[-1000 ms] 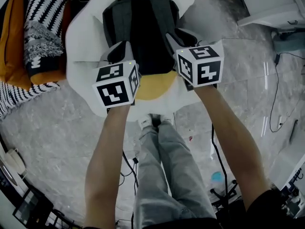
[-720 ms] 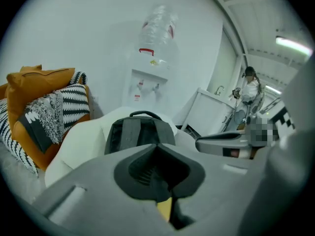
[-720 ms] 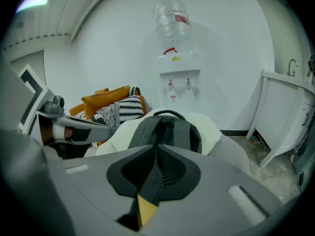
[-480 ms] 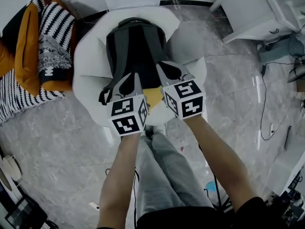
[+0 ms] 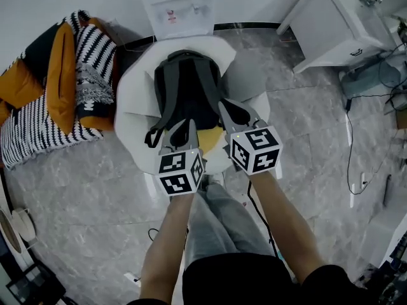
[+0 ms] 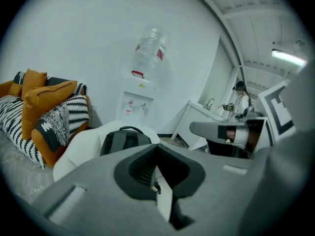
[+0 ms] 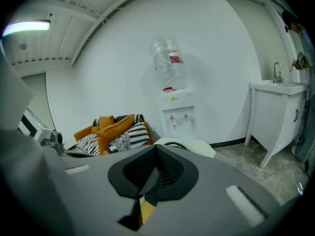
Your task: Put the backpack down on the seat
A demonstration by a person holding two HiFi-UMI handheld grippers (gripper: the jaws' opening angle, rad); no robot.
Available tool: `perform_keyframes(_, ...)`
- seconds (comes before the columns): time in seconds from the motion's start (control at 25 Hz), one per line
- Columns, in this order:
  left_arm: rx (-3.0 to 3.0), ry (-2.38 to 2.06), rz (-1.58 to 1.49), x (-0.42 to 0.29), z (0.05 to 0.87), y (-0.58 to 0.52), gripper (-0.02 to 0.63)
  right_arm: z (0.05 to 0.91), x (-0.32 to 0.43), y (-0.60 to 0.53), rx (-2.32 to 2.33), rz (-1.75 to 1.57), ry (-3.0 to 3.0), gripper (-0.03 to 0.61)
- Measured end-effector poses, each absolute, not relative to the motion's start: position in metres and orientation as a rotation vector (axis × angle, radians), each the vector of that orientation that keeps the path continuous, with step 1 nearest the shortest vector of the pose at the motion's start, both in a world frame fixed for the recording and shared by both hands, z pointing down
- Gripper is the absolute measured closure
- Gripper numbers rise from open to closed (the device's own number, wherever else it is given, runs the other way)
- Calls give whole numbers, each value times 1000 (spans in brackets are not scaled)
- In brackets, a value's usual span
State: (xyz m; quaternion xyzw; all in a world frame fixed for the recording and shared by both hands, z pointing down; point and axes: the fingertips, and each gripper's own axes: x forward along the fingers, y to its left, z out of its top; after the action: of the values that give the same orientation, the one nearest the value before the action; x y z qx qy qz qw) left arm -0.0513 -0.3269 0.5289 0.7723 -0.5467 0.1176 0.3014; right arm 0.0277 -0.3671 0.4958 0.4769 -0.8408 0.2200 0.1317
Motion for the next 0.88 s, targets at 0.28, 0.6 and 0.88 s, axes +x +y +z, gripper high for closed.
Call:
perform_keyframes(0.28, 2070, -1502, 258, -52, 466, -313, 614, 427, 25, -353, 1402, 592, -2568, 572)
perform_keyframes(0.6, 2047, -1608, 148, -72, 397, -298, 614, 361, 4, -334, 1306, 456, -2655, 572)
perform_keyframes(0.88, 2160, -1683, 100, -81, 322, -305, 614, 286, 0, -334, 1307, 257, -2752, 571)
